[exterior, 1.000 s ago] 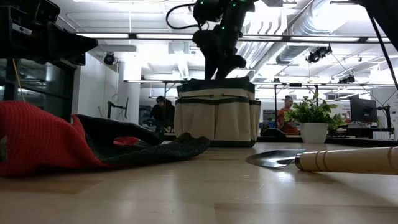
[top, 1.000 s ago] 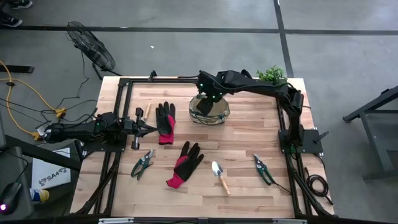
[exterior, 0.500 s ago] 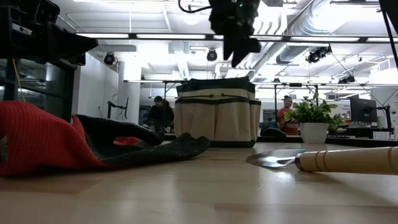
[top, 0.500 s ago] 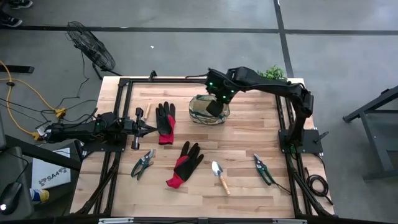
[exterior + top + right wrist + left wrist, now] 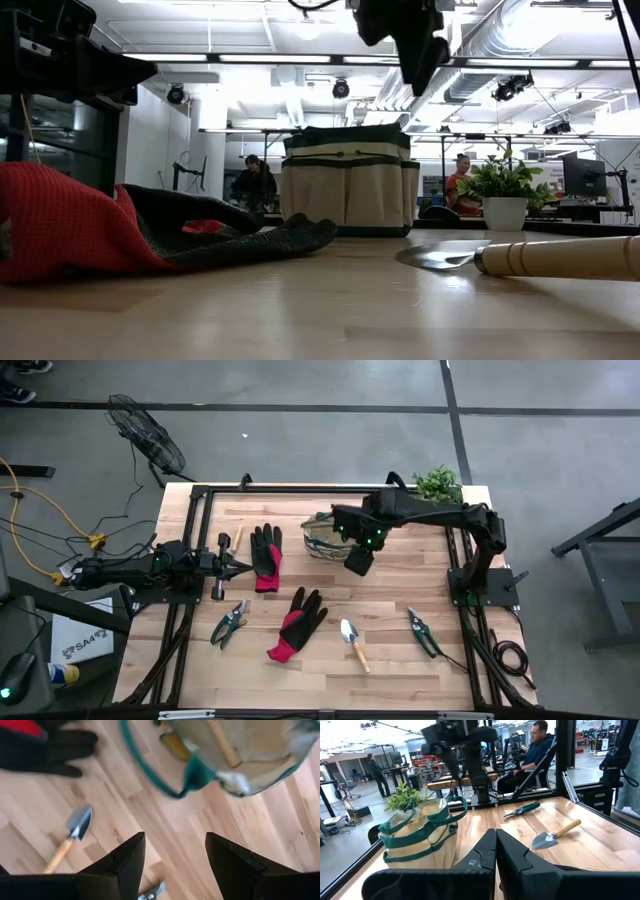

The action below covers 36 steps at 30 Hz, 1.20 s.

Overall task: Pick & Place Garden tools in Gardening bag
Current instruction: Put the brown trowel into the gardening bag

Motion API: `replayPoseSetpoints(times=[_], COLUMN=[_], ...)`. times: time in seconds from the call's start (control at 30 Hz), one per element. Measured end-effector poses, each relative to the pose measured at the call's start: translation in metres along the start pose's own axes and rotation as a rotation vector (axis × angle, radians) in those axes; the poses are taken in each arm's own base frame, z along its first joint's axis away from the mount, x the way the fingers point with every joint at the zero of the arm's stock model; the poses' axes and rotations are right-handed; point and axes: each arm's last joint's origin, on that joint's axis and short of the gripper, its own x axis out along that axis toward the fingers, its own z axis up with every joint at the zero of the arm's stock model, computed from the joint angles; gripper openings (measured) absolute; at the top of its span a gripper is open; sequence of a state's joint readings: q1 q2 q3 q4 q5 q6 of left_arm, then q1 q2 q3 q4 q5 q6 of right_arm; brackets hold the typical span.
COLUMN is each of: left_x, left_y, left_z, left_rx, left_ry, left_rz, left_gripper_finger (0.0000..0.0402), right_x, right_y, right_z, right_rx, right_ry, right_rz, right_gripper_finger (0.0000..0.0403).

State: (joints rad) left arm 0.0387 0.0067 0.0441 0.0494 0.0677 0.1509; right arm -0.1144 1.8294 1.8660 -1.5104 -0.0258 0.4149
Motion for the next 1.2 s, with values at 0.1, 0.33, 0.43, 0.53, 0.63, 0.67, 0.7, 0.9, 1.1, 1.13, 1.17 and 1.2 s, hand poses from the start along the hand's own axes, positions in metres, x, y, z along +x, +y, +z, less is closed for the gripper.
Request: replayPoseSetpoints(times=[0.1,0.33,0.43,0.53,0.63,0.67,0.7,0.9,1.1,1.13,1.17,1.2], left_x=[0.0,0.0,0.0,0.0,0.0,0.0,0.0,0.0,0.0,0.0,0.0,0.0], left_y=[0.0,0.0,0.0,0.0,0.0,0.0,0.0,0.0,0.0,0.0,0.0,0.0], left_z=[0.0,0.0,0.0,0.0,0.0,0.0,0.0,0.0,0.0,0.0,0.0,0.0], left_rx=[0.0,0.0,0.0,0.0,0.0,0.0,0.0,0.0,0.0,0.0,0.0,0.0], left_ry=[0.0,0.0,0.0,0.0,0.0,0.0,0.0,0.0,0.0,0.0,0.0,0.0], left_rz=[0.0,0.0,0.0,0.0,0.0,0.0,0.0,0.0,0.001,0.0,0.0,0.0], left_gripper_finger=[0.0001,0.0001,0.0001,0.0001,0.0001,0.0001,0.0001,0.0001,0.0001,0.0001,0.0001,0.0001], right_x=[0.0,0.001,0.001,0.001,0.001,0.001,0.001,0.001,0.002,0.003,0.003,0.004], right_y=[0.012,0.036,0.047,0.059,0.07,0.074,0.077,0.096,0.111,0.114,0.116,0.119], right_z=[-0.006,-0.019,-0.026,-0.034,-0.042,-0.045,-0.048,-0.064,-0.078,-0.08,-0.082,-0.084], right_rx=[-0.034,-0.011,0.008,0.028,0.054,0.064,0.071,0.123,0.181,0.19,0.195,0.2], right_ry=[0.005,-0.012,-0.017,-0.032,-0.06,-0.063,-0.064,-0.067,-0.068,-0.066,-0.065,-0.066], right_rz=[0.001,-0.028,-0.034,-0.052,-0.08,-0.081,-0.079,-0.069,-0.061,-0.062,-0.061,-0.06], right_gripper_finger=[0.0201,0.0201,0.0201,0.0201,0.0201,0.0201,0.0201,0.0201,0.0201,0.0201,0.0201,0.0201])
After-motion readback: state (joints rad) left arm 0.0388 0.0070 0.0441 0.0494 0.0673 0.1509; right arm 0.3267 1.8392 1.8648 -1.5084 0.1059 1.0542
